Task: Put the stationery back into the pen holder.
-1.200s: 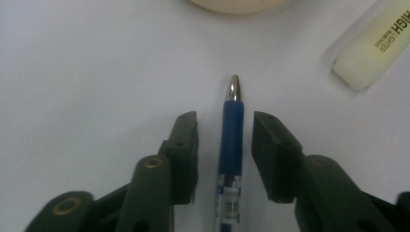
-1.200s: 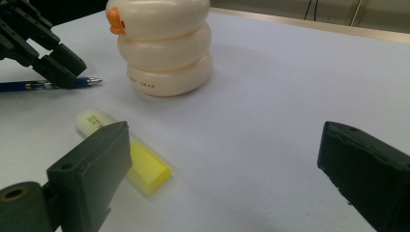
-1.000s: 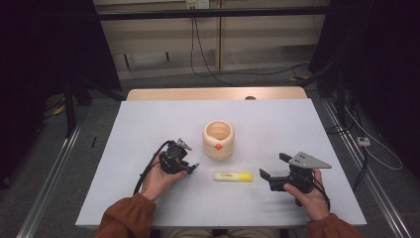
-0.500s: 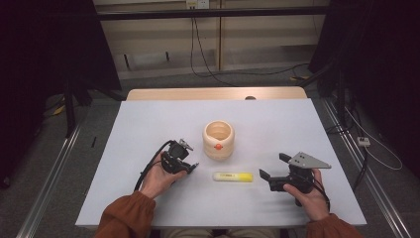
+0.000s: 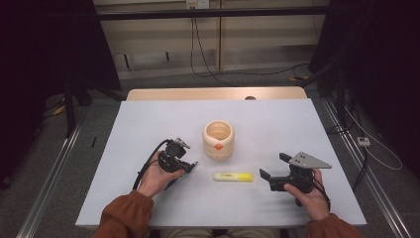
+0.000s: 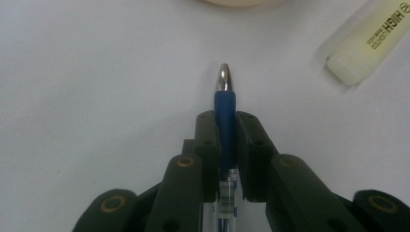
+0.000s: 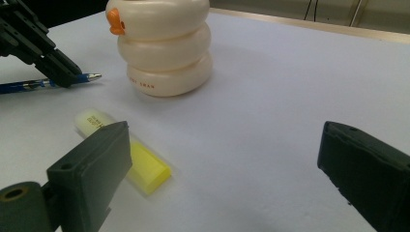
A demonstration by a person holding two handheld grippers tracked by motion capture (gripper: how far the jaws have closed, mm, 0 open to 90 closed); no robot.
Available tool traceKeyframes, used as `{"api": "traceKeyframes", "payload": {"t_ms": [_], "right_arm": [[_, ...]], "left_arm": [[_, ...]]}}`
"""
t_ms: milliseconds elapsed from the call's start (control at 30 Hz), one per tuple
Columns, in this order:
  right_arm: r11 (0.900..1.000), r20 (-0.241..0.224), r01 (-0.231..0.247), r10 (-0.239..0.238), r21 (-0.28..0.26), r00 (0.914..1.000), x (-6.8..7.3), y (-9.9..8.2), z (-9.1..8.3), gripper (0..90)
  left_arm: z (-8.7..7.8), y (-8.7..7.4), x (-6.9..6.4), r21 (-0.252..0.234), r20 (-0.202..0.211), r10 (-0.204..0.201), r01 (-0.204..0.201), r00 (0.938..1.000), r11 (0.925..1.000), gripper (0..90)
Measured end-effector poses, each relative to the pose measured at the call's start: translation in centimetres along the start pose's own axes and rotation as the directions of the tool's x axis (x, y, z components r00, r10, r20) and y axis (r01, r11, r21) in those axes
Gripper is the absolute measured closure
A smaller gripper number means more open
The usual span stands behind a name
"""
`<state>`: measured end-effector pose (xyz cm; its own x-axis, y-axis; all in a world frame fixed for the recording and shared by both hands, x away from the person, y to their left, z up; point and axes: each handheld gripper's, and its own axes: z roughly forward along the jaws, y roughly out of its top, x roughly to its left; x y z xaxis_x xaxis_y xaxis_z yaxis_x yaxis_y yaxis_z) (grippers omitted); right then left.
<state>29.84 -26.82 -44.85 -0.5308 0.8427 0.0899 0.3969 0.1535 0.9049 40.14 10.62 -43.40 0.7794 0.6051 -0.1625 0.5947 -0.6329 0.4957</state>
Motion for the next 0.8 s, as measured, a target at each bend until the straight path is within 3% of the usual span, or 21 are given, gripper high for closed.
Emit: {"api": "traceKeyframes", "payload": {"t_ms": [200,333,467,667,800], "right_arm": [[1.0000,0.001,-0.003,0.003,-0.002,1.0000,0.0,0.0,0.0,4.9],[1.0000,0.003,-0.005,0.005,-0.002,1.0000,0.0,0.0,0.0,4.9],[1.0000,0.003,-0.002,0.002,-0.002,1.0000,-0.1,0.0,0.0,4.9],[1.0000,0.003,-0.002,0.002,-0.002,1.0000,-0.1,0.0,0.0,4.9],[1.0000,0.003,-0.004,0.004,-0.003,1.0000,-0.1,0.0,0.0,4.9]], "left_arm": [[-1.3,-0.1,0.4,-0.072,0.006,-0.005,0.006,1.0000,0.9974,80.7],[-2.2,-0.2,0.6,-0.128,0.031,-0.012,0.016,0.9994,0.9916,80.7],[-3.2,-0.3,0.7,-0.196,0.045,-0.011,0.020,0.9989,0.9805,80.7],[-4.4,-0.3,0.3,-0.300,0.066,0.017,0.003,0.9977,0.9539,80.7],[-5.1,-0.2,-0.1,-0.350,0.055,0.030,-0.009,0.9980,0.9367,80.6]]}}
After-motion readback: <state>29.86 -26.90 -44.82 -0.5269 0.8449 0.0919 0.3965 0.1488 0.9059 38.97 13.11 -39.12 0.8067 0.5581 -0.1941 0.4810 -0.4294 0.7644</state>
